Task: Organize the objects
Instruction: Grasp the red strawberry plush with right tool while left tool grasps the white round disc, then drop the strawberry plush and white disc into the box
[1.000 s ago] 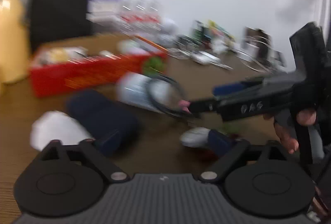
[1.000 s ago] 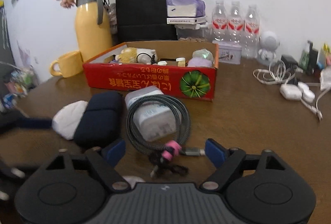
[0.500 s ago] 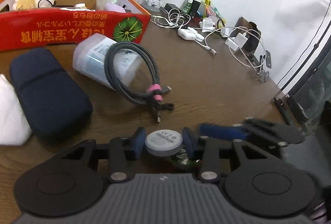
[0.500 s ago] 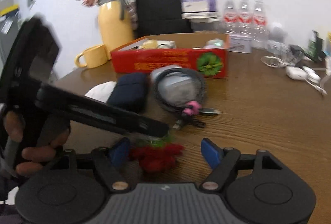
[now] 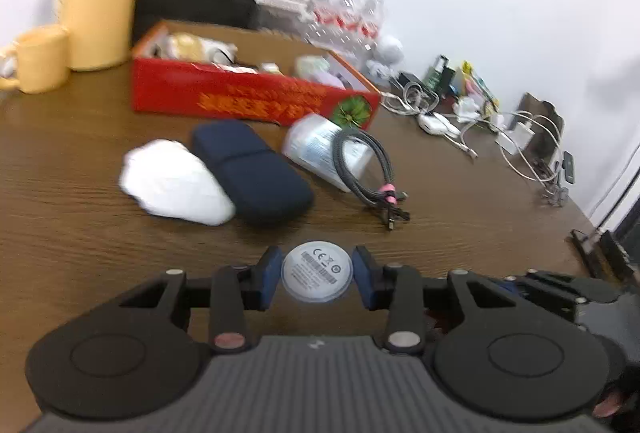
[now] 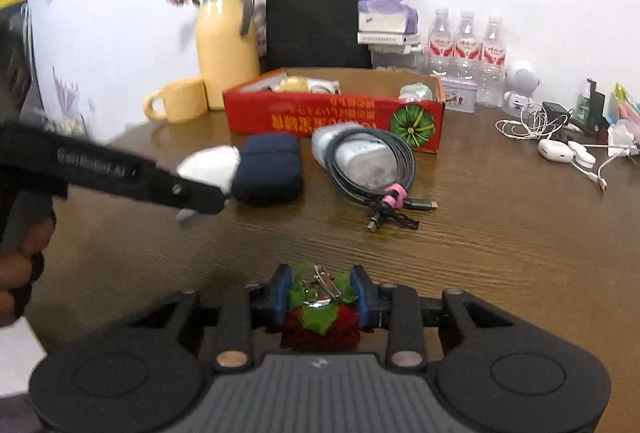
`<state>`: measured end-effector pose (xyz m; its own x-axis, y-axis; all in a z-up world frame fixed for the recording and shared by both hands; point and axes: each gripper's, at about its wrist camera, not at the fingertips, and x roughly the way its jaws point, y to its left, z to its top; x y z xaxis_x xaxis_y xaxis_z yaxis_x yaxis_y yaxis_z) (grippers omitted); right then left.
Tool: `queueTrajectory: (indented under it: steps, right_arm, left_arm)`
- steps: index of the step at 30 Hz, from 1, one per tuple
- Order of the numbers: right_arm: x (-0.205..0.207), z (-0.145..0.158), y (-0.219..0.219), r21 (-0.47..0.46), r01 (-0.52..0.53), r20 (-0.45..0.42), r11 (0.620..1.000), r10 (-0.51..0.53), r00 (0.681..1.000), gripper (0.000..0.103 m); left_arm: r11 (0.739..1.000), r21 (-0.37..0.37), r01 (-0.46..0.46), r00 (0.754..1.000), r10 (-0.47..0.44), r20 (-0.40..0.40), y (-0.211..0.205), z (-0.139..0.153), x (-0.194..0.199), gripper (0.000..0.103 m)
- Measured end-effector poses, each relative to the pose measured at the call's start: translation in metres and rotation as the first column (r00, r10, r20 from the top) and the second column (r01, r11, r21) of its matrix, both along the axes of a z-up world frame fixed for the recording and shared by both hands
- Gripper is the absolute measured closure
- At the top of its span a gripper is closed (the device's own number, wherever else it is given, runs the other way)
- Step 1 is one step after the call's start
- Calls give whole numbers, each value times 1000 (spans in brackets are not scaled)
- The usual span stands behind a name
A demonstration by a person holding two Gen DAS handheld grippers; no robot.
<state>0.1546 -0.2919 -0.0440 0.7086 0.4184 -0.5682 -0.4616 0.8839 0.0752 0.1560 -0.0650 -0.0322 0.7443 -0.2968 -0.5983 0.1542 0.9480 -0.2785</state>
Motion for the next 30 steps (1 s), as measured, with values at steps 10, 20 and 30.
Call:
queueTrajectory:
  steps: [10,20,30]
  right_arm:
    - [16,49,-15,108,14,75,994,-23,997,73]
    - [271,111,46,36,-51,-7,998,51,999,73]
    - [414,28,102,-130,117,-103,985,-131,986,43]
  left_arm:
    - [1000,-4,22,994,-21,104,29,41,25,63]
    - [987,106,122,992,-117,-52,7,57,282,63]
    - [972,131,195,975,-177,-136,-12,-2,342,52]
